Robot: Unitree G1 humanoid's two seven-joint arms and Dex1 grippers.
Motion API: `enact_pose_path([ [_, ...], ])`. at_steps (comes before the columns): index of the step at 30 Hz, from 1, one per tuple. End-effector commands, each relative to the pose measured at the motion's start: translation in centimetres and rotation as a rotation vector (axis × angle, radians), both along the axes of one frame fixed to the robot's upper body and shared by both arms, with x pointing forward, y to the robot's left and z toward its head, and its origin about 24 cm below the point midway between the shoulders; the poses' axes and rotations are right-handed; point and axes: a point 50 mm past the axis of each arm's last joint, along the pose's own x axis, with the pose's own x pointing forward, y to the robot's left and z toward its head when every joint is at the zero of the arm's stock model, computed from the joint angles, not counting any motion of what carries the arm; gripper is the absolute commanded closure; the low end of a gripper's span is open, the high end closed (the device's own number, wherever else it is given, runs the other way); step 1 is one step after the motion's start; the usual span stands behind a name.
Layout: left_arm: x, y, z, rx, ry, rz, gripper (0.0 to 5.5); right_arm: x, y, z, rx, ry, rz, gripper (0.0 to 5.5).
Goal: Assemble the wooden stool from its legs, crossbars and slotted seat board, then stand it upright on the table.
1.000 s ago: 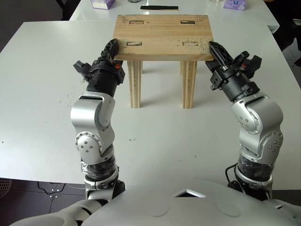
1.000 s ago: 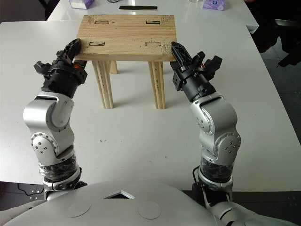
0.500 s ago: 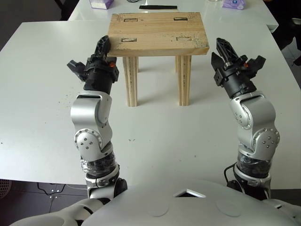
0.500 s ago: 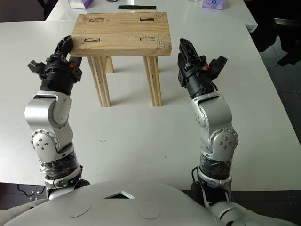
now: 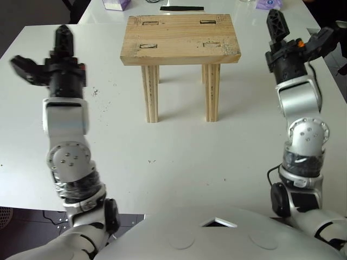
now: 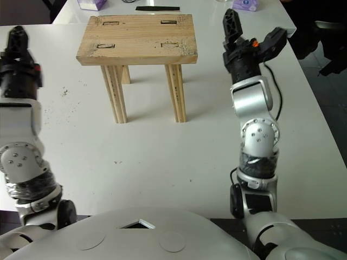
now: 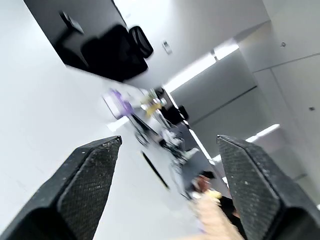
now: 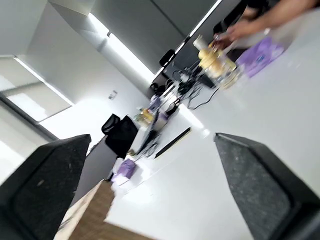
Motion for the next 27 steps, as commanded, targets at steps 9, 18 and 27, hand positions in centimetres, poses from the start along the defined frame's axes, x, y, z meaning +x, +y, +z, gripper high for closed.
enact_pose_path([
  [9,1.6,-6.7,-13.4,0.666,0.393,0.004,1.95,-0.2,4.7,-12.8,-0.765,0.221,-0.135,0.98],
  [18,3.6,-6.8,-14.4,0.673,0.365,0.025,2.50,0.6,6.7,-13.6,-0.802,0.162,-0.135,1.64],
  [27,5.1,-8.1,-14.7,0.664,0.355,0.022,3.21,1.9,6.1,-13.4,-0.795,0.184,-0.189,2.33],
])
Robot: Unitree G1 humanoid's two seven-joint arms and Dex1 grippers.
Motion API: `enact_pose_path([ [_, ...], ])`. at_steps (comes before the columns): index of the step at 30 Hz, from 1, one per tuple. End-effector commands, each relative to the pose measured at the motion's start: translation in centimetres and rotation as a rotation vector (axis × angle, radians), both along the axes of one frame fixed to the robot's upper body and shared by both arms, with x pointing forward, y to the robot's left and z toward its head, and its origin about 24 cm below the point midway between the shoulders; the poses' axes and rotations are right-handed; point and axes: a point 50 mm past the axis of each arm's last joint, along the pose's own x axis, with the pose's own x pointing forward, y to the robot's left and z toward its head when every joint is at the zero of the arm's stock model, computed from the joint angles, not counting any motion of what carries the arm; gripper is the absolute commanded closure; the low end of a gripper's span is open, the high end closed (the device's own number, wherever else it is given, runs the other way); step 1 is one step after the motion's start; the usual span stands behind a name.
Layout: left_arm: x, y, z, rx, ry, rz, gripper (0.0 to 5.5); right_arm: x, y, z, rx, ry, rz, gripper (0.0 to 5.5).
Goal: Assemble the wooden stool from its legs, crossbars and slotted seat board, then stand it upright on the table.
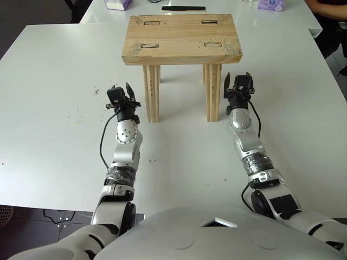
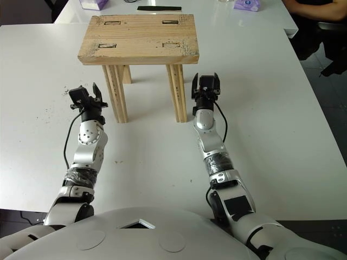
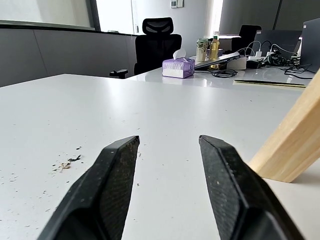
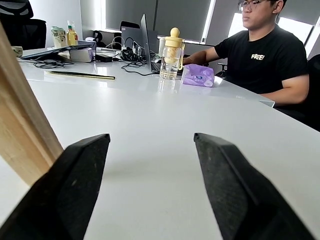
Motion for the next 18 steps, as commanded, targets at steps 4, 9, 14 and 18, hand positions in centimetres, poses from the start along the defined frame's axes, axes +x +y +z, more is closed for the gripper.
enact_pose_path([
  [4,1.8,-2.5,0.6,-0.018,-0.034,-0.038,3.21,1.9,-0.7,1.1,-0.008,-0.019,-0.018,2.33],
  [9,2.9,-4.4,1.4,-0.030,-0.062,-0.058,3.21,3.1,0.0,2.4,-0.009,-0.053,0.012,2.33],
  [14,2.4,-4.2,1.6,-0.062,-0.063,-0.021,3.21,3.3,0.0,2.7,-0.022,-0.068,0.013,2.33],
  [18,1.7,-3.5,0.9,-0.057,-0.027,-0.052,2.96,3.0,-0.7,2.0,-0.006,-0.035,-0.029,2.35],
])
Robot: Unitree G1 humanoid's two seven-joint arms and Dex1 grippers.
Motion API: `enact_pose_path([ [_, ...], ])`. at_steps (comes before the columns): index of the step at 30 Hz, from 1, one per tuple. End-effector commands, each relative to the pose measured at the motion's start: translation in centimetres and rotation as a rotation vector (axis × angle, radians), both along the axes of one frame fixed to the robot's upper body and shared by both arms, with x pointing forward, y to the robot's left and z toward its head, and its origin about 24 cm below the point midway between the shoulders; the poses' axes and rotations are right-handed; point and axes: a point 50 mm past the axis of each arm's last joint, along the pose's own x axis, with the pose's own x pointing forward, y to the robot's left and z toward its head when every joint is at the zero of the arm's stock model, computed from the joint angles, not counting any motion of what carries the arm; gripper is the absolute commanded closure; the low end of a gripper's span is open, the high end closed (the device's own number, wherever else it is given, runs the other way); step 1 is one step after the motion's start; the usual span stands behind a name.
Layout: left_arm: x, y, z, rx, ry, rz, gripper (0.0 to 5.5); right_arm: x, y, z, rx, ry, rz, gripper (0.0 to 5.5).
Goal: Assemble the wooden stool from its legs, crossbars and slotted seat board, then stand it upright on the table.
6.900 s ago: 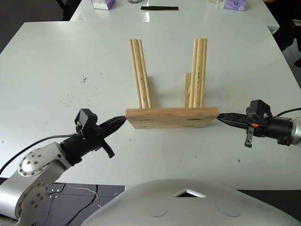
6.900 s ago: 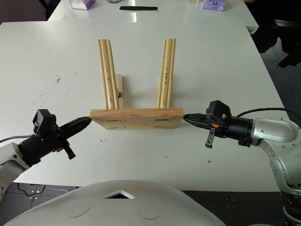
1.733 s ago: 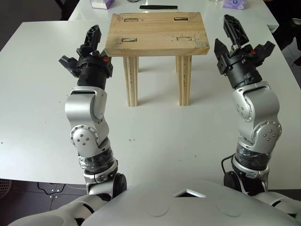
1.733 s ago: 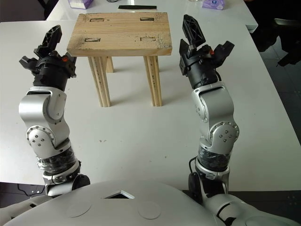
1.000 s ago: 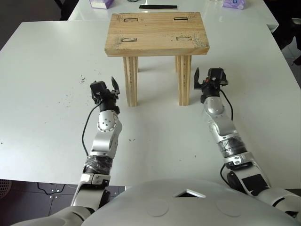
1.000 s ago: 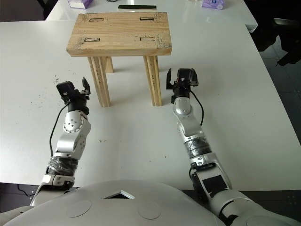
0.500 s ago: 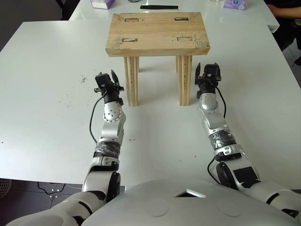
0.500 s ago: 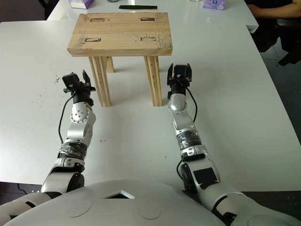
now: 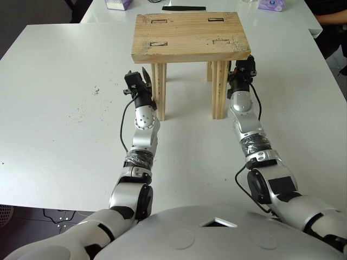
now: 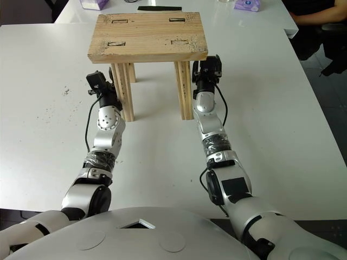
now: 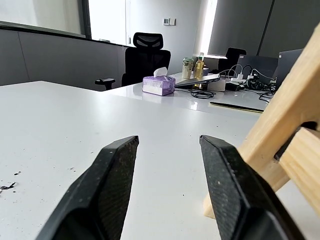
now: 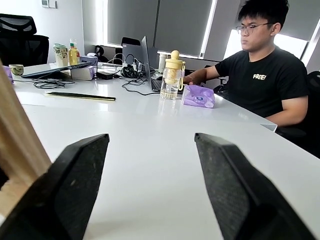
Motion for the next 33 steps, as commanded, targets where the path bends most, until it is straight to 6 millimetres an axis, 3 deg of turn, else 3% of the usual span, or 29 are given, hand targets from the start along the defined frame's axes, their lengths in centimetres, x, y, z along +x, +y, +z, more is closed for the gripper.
enact_pose_path([
  [1,-0.8,0.8,-1.0,0.016,0.053,-0.028,2.86,-0.3,-0.6,-0.8,0.011,0.032,-0.041,2.35],
  [4,-0.7,1.5,-0.8,0.022,0.050,-0.011,2.34,-0.3,-0.6,-0.7,0.015,0.031,-0.047,2.35],
  [10,-1.0,3.1,-0.9,0.033,0.056,0.038,2.34,-0.2,0.8,-0.6,0.027,0.017,-0.014,2.35],
  [22,-0.8,6.0,-0.5,0.081,0.102,0.065,2.34,-2.2,2.8,-1.9,0.074,0.033,-0.036,2.35],
  [29,-0.8,5.0,-0.8,0.090,0.197,0.100,2.34,-2.7,1.5,-2.2,0.080,0.062,-0.109,2.35],
  [33,-0.6,3.2,-0.5,0.139,0.195,0.061,2.34,-2.9,1.1,-1.8,0.071,0.052,-0.110,2.35],
])
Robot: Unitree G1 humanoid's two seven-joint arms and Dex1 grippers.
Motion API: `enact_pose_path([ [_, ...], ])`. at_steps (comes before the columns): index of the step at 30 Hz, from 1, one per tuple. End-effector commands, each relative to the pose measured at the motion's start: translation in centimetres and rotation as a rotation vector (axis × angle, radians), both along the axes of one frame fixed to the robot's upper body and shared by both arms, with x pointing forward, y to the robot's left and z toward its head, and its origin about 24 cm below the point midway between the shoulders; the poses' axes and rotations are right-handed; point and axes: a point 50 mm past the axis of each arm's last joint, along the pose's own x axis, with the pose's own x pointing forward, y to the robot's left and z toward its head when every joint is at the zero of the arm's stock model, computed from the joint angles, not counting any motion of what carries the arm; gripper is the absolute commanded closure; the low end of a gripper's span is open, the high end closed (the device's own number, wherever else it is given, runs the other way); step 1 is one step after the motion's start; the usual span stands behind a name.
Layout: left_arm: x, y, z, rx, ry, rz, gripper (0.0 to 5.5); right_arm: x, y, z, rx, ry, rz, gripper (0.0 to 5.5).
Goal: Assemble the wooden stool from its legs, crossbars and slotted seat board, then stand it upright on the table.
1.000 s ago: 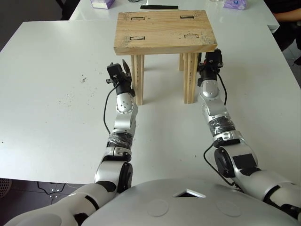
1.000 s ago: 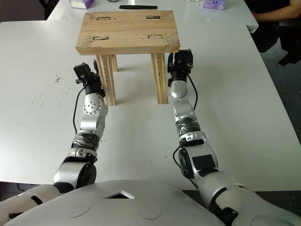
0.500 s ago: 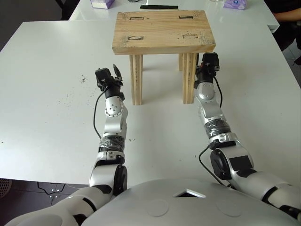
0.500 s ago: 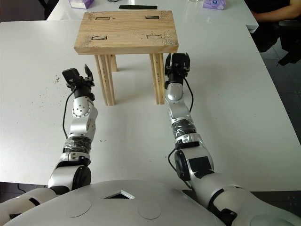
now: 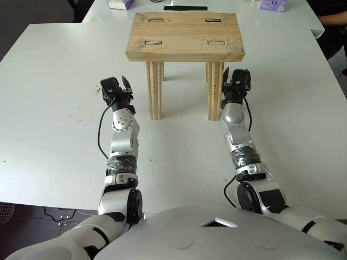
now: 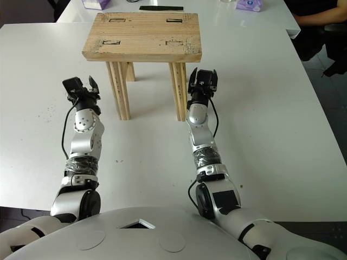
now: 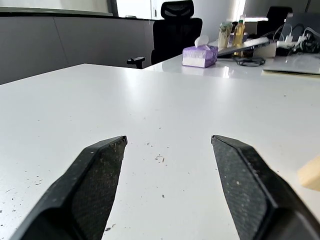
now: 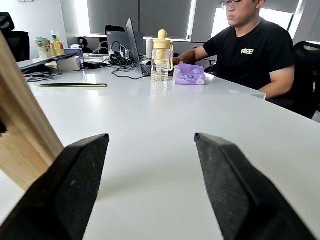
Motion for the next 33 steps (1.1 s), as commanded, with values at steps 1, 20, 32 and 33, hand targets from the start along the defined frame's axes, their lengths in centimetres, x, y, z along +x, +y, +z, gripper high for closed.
enact_pose_path([
  [1,0.0,-1.9,-0.1,0.041,0.015,-0.018,2.34,-0.3,-0.6,-0.1,-0.028,0.003,-0.004,2.35],
  [20,-1.1,-2.8,-0.4,-0.043,-0.004,0.144,2.34,2.1,-2.8,1.8,-0.221,0.022,-0.023,2.35],
  [32,2.5,-2.7,1.9,0.017,-0.052,0.149,2.34,4.5,-0.3,3.5,-0.121,0.025,-0.066,2.35],
  [33,2.7,-2.5,1.6,-0.026,-0.035,0.164,2.34,4.4,-0.2,3.6,-0.103,0.021,-0.073,2.35],
])
